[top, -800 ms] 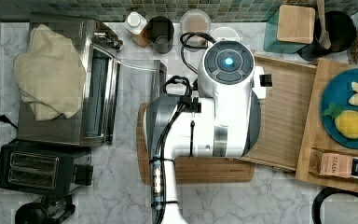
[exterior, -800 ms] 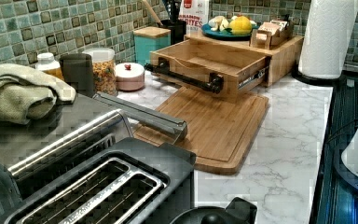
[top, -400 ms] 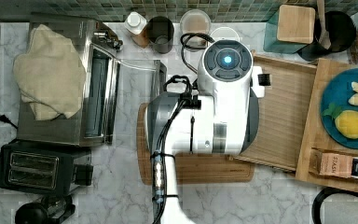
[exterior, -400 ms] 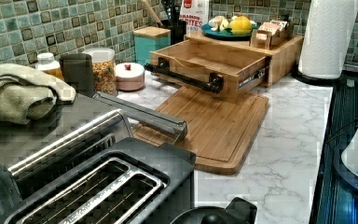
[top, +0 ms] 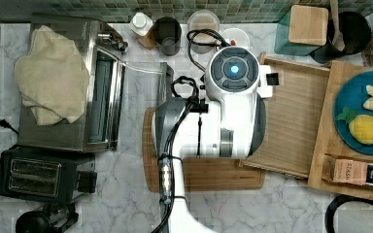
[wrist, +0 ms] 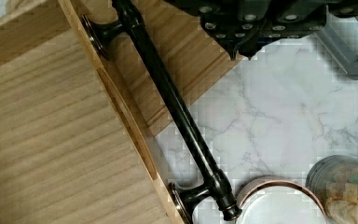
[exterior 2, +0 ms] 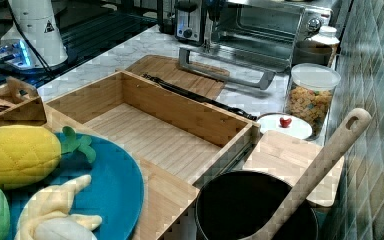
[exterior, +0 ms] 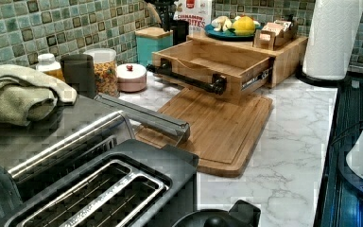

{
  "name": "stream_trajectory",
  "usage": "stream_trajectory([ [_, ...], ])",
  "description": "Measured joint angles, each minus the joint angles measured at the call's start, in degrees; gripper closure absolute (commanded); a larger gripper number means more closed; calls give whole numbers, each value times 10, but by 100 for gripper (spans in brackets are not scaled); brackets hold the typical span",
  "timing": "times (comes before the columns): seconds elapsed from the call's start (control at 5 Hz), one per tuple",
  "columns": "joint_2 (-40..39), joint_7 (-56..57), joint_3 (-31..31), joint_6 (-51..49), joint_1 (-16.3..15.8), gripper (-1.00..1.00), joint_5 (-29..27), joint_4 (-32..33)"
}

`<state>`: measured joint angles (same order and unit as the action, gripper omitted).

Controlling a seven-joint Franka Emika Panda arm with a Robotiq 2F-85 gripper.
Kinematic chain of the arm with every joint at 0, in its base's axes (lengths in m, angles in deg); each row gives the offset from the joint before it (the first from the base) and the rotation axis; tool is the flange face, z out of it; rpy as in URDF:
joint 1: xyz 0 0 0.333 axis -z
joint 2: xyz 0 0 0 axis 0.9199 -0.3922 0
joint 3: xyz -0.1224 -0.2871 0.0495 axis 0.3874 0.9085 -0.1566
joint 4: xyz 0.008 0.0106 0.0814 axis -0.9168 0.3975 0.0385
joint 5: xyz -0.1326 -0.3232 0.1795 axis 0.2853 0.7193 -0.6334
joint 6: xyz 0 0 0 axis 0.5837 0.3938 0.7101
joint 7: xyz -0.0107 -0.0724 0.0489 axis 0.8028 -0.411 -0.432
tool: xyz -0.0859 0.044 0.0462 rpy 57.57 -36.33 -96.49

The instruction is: Close the drawer.

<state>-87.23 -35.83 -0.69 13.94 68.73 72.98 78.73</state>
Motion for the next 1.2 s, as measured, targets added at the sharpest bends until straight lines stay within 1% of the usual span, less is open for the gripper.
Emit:
stream_trajectory([
  [0.2, -19, 57, -2, 21, 0, 100, 0, 6],
  [0.4, -47, 133, -5, 69, 0, 100, 0, 17],
  [0.6, -84, 166, -5, 76, 3, 100, 0, 19],
  [0.8, -120, 199, -2, 40, 7, 100, 0, 18],
  [1.0, -147, 210, 1, 65, 14, 100, 0, 30],
  [1.2, -156, 214, 1, 141, 21, 100, 0, 57],
])
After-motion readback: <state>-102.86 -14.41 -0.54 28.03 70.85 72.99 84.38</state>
